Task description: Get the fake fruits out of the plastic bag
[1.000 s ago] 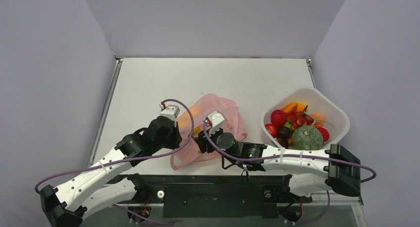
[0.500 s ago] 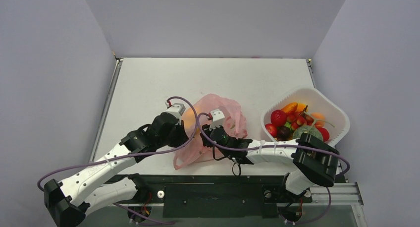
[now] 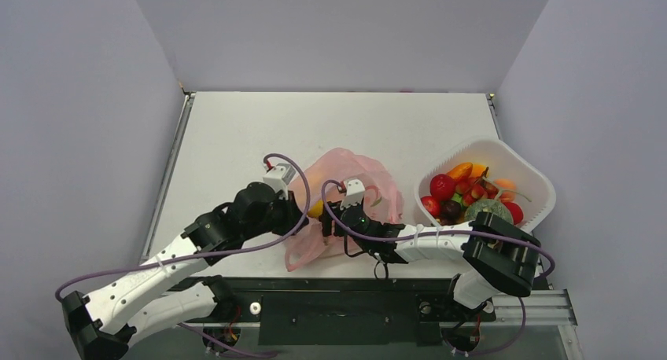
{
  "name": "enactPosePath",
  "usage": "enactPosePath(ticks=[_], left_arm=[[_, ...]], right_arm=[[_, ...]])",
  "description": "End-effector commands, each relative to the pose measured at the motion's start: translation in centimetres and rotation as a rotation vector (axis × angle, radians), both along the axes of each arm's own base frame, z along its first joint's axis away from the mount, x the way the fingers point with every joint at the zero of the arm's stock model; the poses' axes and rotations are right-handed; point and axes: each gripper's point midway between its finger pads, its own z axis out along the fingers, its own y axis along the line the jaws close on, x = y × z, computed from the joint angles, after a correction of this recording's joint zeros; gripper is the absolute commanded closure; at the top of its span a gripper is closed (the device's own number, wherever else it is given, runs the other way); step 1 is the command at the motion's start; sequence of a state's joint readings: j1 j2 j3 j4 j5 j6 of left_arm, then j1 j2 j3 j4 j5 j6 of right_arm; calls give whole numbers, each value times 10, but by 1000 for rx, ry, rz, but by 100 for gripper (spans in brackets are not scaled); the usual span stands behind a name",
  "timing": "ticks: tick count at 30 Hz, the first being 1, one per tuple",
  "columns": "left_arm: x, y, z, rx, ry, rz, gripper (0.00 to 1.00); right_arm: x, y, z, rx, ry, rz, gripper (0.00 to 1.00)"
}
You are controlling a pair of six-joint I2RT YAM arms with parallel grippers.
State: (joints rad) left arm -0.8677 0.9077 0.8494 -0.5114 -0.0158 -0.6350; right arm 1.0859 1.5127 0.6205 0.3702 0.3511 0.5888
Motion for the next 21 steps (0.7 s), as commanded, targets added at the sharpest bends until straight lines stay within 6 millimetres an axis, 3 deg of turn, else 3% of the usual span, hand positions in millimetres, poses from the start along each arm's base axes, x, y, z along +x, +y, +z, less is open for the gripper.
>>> enactPosePath(ticks=[1, 4, 9, 21], left_arm=[[-9, 50, -46, 140, 63, 158, 100], [-13, 67, -55, 149, 61, 216, 100], [-12, 72, -48, 115, 36, 249, 100], [-8, 67, -45, 145, 29, 220, 100]], right_arm=[[3, 14, 22, 106, -32, 12, 36], [2, 23, 22, 126, -32, 41, 34], [8, 35, 23, 125, -34, 50, 33], [24, 58, 26, -49, -213, 223, 28]])
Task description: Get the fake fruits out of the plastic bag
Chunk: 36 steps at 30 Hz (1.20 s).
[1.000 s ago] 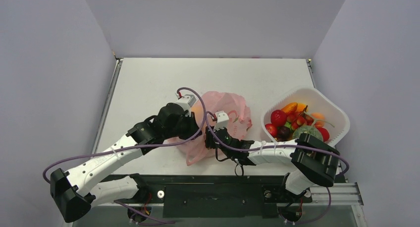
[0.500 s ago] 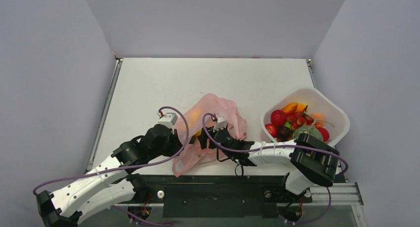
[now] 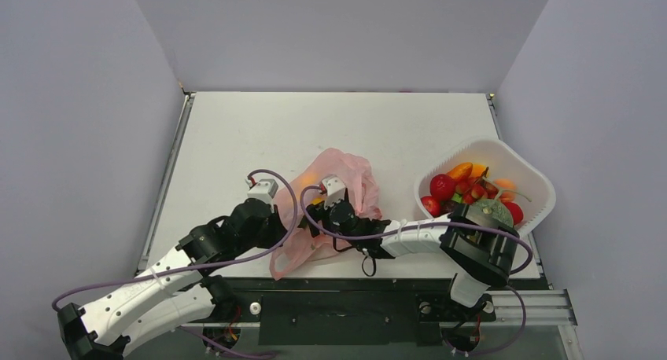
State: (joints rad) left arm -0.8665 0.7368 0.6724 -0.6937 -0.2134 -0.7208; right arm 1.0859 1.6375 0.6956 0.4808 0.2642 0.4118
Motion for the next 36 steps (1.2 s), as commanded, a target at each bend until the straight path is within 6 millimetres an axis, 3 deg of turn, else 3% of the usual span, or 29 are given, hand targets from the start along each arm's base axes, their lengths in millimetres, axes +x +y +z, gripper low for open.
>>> enactPosePath(ticks=[1, 6, 7, 13, 20, 23, 30, 34, 36], left_arm=[[9, -3, 20, -24, -51, 6, 100], [9, -7, 18, -30, -44, -4, 100], [9, -7, 17, -32, -44, -4, 100], [8, -6, 17, -33, -43, -2, 100], [9, -6, 15, -32, -45, 1, 100], [10, -6, 17, -30, -48, 2, 100], [12, -7, 16, -21, -50, 2, 100], [14, -6, 19, -24, -61, 10, 100], [15, -7, 22, -30, -70, 13, 100]], right_arm=[[17, 28, 32, 11, -135, 85, 28], [30, 39, 19, -90, -183, 123, 27], [32, 38, 8, -128, -177, 127, 28], [40, 38, -11, -172, -153, 120, 34], [44, 37, -18, -192, -132, 120, 41], [42, 37, -8, -173, -136, 123, 48], [32, 27, 25, -136, -126, 94, 82], [21, 10, 29, -134, -102, 62, 95], [10, -2, 20, -150, -70, 56, 99]])
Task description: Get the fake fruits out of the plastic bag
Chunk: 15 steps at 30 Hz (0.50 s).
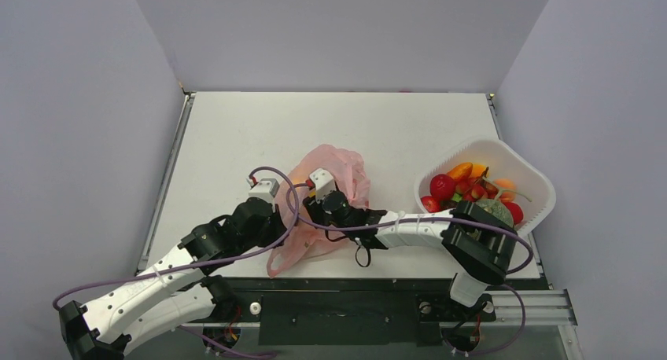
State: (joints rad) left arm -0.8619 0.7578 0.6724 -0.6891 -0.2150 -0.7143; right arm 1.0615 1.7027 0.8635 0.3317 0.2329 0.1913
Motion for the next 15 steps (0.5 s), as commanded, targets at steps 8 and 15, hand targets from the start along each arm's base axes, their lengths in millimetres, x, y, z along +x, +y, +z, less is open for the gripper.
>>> enactPosePath(ticks=[8, 15], left_arm=[[21, -11, 34, -56, -109, 17, 100], [25, -13, 39, -76, -134, 24, 100]], right_arm=[[-63, -36, 4, -6, 71, -32, 100], [-85, -47, 34, 59, 84, -20, 100]])
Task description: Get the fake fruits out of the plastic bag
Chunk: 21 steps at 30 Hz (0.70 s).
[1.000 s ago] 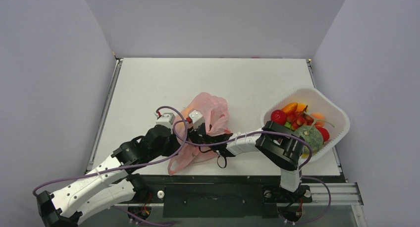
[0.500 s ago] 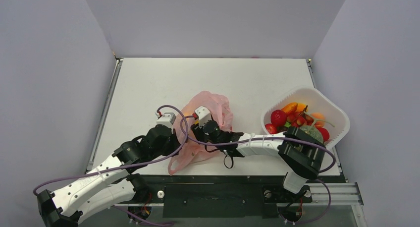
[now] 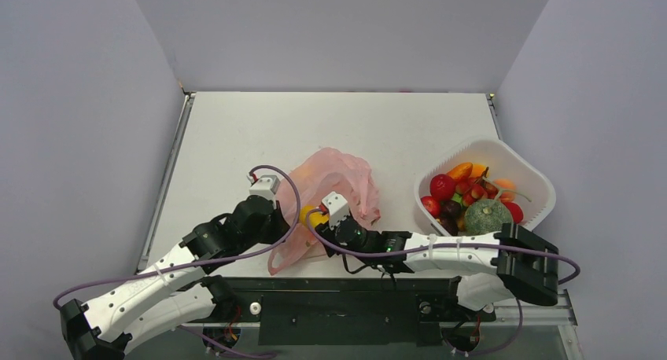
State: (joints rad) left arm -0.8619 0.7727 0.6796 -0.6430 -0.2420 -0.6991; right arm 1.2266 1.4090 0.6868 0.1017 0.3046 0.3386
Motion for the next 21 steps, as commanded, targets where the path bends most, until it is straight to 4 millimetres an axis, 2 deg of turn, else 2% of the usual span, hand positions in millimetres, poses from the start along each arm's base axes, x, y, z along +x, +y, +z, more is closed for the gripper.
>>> enactPosePath(ticks=[1, 5, 6, 9, 14, 15, 16, 18, 21], left_arm=[[14, -10, 31, -70, -88, 10, 100], [12, -10, 31, -71, -84, 4, 100], [12, -10, 31, -74, -86, 1, 100], [12, -8, 30, -65, -83, 7, 100], [11, -10, 27, -63, -62, 6, 100], [11, -10, 26, -65, -57, 8, 100], [10, -12, 25, -67, -51, 5, 100], [9, -13, 23, -69, -36, 5, 100], [10, -16, 22, -75, -26, 2, 100]], right_arm=[[-1, -7, 30, 84, -7, -46, 100], [-10, -11, 52, 138, 3, -20, 100], [-11, -10, 64, 176, -1, -21, 100], [-12, -16, 85, 215, -6, -33, 100], [-7, -25, 149, 360, -45, -92, 100], [-5, -31, 153, 362, -50, -117, 100], [-5, -35, 170, 403, -65, -129, 100], [-4, -49, 189, 443, -84, -163, 100], [-5, -76, 212, 496, -106, -216, 100]])
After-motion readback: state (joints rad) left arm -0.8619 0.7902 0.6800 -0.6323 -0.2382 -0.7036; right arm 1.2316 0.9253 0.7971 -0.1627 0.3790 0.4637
